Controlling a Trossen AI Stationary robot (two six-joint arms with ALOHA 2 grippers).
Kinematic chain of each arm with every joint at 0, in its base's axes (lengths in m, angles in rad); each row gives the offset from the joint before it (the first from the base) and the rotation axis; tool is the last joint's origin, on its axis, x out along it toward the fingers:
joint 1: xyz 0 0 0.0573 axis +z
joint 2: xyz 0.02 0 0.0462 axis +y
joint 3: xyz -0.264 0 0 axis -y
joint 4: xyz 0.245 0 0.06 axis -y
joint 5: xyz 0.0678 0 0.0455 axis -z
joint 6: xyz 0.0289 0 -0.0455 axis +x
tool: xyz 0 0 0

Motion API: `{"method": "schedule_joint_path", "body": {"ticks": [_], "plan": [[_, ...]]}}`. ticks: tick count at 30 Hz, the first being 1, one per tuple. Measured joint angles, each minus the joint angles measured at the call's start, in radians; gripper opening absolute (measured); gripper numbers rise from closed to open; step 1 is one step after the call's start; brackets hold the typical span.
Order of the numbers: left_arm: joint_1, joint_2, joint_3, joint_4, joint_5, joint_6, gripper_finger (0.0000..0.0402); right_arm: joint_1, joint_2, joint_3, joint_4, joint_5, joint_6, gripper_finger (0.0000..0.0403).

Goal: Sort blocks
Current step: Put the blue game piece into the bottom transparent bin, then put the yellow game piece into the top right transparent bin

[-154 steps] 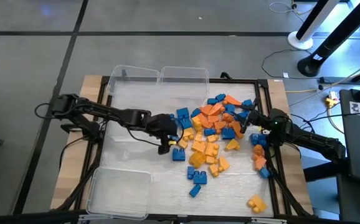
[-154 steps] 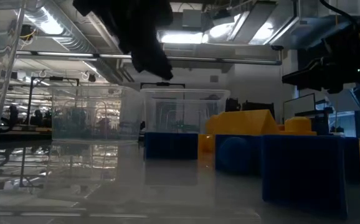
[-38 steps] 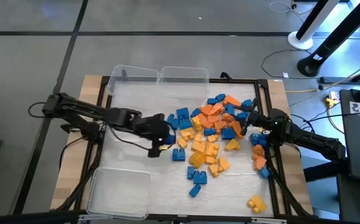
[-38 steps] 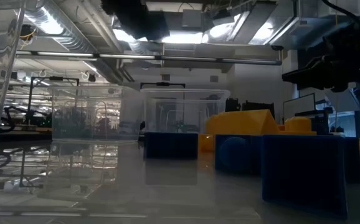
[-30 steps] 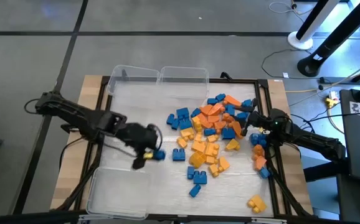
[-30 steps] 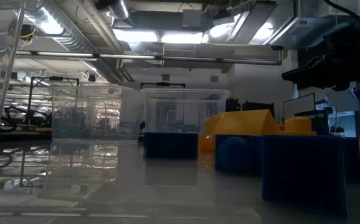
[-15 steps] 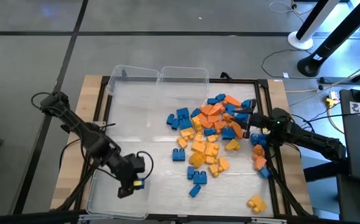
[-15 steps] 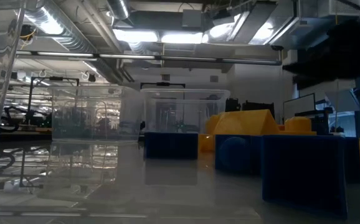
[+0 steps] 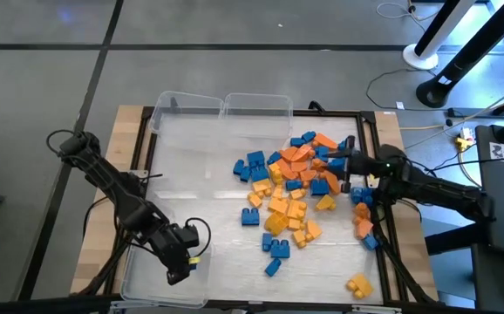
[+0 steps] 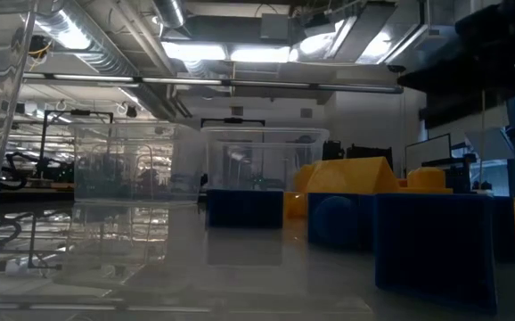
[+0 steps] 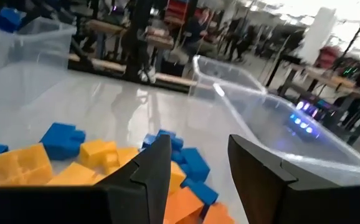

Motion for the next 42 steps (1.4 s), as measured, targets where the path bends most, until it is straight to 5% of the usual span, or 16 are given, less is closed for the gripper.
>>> {"method": "schedule_joint_path", "body": {"ticks": [13,19,33,42], "plan": [[0.002,0.009,0.000,-0.065,0.032,-0.003,0.0200,0.005,0.295,0.158,0.016,-0.088,-0.004,0.0160],[0.006,-0.021,0.000,-0.063,0.044,0.019,0.0197,0.139,0.439,0.269,-0.022,-0.118,-0.005,0.0160],[0.054,-0.143,0.000,-0.053,-0.254,0.344,0.0196,0.500,0.775,0.473,-0.182,-0.046,0.059,0.0160],[0.138,-0.158,0.000,0.010,-0.464,0.652,0.0196,0.611,0.987,0.484,-0.166,0.054,0.047,0.0160]]}}
